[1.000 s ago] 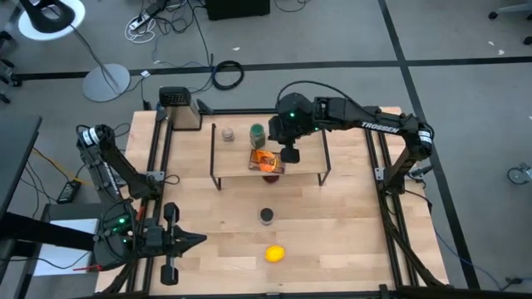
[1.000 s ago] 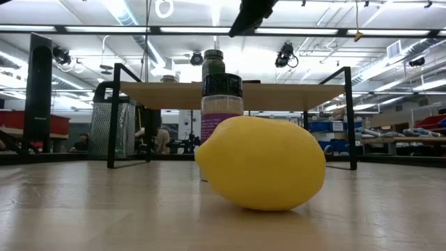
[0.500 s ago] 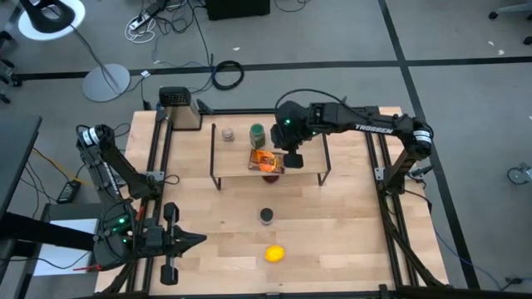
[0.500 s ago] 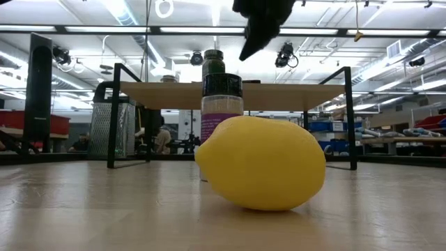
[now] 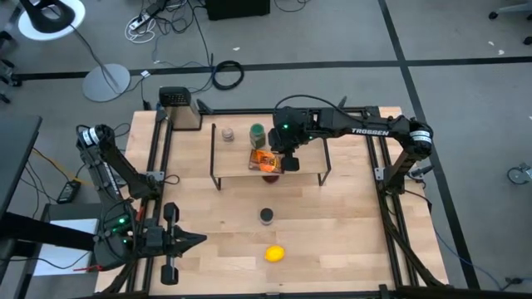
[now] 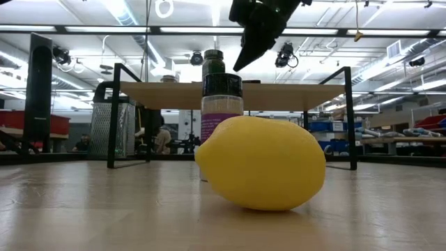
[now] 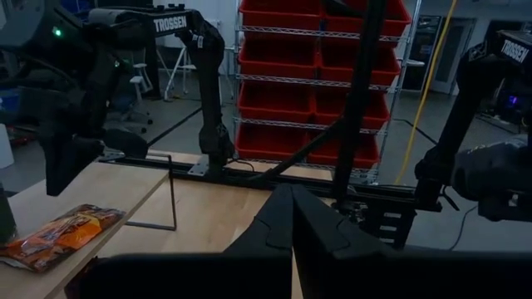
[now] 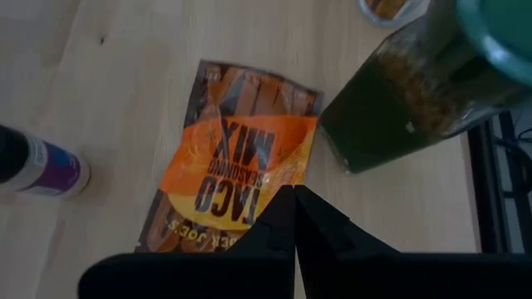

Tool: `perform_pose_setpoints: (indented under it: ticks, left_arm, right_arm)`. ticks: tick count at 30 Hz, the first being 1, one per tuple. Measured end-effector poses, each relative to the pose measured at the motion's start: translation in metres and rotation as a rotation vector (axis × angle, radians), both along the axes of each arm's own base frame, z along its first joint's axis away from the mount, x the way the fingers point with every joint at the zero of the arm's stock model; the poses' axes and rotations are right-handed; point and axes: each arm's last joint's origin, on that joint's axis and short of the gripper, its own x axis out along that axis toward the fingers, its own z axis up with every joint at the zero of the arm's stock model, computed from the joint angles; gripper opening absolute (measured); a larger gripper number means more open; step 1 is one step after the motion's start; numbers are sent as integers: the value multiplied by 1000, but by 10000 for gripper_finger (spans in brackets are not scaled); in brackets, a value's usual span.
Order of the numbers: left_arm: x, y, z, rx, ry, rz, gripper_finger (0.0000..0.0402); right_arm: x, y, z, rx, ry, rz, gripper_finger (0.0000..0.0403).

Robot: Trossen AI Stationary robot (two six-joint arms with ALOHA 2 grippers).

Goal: Shelf spices
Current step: Put the green seasoning bottle on the shelf

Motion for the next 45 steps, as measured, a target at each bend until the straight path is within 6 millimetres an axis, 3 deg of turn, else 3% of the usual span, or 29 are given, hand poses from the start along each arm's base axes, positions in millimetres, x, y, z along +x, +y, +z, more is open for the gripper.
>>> perform_pose_setpoints:
  ticks: [26,45]
  left_arm:
    - [6,4,0,11,2,28,4]
    - [8,5,0,33,6,33,4]
  right_arm:
    - [9,-2,7,-71,-118,38,0]
    - [8,-22,11,-157,-147,-26,0]
